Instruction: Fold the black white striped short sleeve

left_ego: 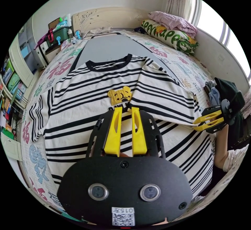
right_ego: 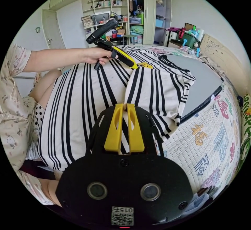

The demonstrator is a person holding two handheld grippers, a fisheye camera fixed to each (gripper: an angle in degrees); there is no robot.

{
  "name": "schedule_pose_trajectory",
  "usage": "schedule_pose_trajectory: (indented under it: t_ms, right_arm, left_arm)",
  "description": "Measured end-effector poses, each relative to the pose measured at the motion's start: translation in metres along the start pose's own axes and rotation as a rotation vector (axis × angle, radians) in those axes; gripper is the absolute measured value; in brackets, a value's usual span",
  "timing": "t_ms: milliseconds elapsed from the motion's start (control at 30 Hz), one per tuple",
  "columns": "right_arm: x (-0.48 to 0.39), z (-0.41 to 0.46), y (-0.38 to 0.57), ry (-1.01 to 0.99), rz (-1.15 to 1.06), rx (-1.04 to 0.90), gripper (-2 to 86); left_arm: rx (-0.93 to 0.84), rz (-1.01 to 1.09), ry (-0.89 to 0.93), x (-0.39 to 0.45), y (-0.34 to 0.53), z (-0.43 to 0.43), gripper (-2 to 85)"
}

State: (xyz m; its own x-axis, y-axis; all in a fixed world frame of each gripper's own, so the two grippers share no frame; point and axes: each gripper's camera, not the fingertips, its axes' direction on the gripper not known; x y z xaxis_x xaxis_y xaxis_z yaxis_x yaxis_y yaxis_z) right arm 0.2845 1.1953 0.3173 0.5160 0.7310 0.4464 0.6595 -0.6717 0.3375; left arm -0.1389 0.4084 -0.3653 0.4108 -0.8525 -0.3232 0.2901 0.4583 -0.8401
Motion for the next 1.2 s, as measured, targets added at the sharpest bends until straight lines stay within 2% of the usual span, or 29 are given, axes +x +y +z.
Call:
schedule_pose_trajectory:
  t_ms: [300, 400, 467, 500, 567, 633, 767, 833, 933, 1067, 1133, 1167, 1200]
  right_arm:
    - [0.016, -0.028, 0.028, -0.127, -0.048, 0.073, -0.1]
    - [0.023, -0.032, 0.027, -0.141, -0.022, 0.125, -0.5]
    - [0.025, -0.019, 0.023, -0.132, -0.016, 0.050, -0.7]
    - [0.025, -0.007, 0.020, -0.127, -0.022, -0.013, -0.9]
    - [0.027, -0.009, 0.020, -0.109, -0.019, -0.012, -0.9]
    - [0.033, -0.013, 0.023, -0.110, -0.019, -0.006, -1.0]
    - [0.052, -0.020, 0.027, -0.155, 0.003, 0.000, -1.0]
    - [0.063, -0.024, 0.029, -0.182, 0.018, 0.003, -1.0]
    - [0.075, -0.029, 0.032, -0.204, 0.031, 0.006, -1.0]
    - [0.088, -0.035, 0.035, -0.228, 0.045, 0.009, -1.0]
    - [0.096, -0.039, 0.038, -0.238, 0.053, 0.010, -1.0]
    - [0.097, -0.040, 0.038, -0.239, 0.054, 0.010, -1.0]
    - [0.100, -0.042, 0.039, -0.240, 0.056, 0.010, -1.0]
  left_arm:
    - [-0.001, -0.014, 0.000, -0.016, 0.024, -0.007, 6.0]
    - [-0.001, -0.069, 0.084, -0.037, 0.034, -0.011, 5.8]
    - [0.001, -0.124, 0.175, -0.062, 0.046, -0.016, 5.8]
    - [0.037, -0.179, 0.215, -0.083, 0.059, -0.026, 5.9]
    - [0.129, -0.286, 0.230, -0.122, 0.086, -0.049, 6.6]
    - [0.258, -0.456, 0.160, -0.182, 0.128, -0.087, 7.7]
    - [0.341, -0.765, -0.002, -0.270, 0.191, -0.126, 11.2]
    - [0.363, -0.984, 0.042, -0.321, 0.226, -0.128, 12.4]
    - [0.396, -1.120, 0.124, -0.353, 0.239, -0.115, 13.4]
    - [0.420, -1.174, 0.087, -0.356, 0.218, -0.100, 10.4]
    - [0.376, -1.151, 0.014, -0.350, 0.184, -0.104, 1.6]
    - [0.359, -1.111, -0.028, -0.345, 0.168, -0.110, 1.2]
    - [0.351, -0.953, -0.155, -0.323, 0.128, -0.125, 0.8]
